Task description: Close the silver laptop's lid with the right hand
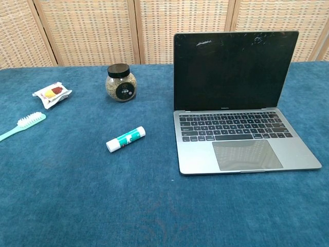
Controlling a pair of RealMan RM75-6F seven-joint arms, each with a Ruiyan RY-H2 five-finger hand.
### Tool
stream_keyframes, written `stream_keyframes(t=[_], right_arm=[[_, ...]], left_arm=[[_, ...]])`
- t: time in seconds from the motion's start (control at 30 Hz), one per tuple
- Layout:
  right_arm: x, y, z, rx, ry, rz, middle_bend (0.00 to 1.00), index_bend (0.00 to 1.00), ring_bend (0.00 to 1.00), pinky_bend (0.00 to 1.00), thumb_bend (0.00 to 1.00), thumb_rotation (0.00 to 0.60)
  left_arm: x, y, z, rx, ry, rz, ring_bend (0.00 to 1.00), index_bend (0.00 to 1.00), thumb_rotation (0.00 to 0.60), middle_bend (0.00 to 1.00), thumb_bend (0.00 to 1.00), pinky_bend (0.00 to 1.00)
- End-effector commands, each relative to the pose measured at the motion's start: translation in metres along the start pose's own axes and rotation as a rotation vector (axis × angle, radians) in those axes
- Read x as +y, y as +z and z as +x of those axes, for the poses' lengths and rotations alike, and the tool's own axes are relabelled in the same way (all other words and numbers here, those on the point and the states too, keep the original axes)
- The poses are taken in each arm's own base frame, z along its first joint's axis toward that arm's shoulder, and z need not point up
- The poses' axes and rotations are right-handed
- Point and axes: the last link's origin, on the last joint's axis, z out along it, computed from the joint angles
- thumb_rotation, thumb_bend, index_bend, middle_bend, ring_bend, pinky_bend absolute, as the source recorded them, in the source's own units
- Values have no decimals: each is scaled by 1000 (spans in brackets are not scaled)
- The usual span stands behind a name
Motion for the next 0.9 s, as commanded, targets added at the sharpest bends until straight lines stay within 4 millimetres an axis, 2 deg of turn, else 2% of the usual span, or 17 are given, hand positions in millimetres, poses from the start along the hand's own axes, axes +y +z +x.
stream_keyframes(t=[0.03, 0.3, 0.57, 0.9], right_arm=[[-1, -1, 1, 2, 5, 1, 0, 0, 0, 0, 105, 600], [-9, 0, 14, 42, 20, 31, 0, 0, 0, 0, 105, 600], [-55, 35, 46, 71, -17, 122, 0, 0, 0, 0, 105, 600], [-107, 85, 62, 40, -17, 170, 0, 0, 0, 0, 119, 600]], left_arm=[[0, -1, 1, 4, -2, 1, 0, 0, 600, 0, 95, 0], [-6, -2, 2, 6, 0, 21, 0, 0, 600, 0, 94, 0], [-2, -1, -1, -2, 11, 5, 0, 0, 600, 0, 95, 0], [-1, -1, -1, 9, 16, -1, 0, 0, 600, 0, 95, 0]])
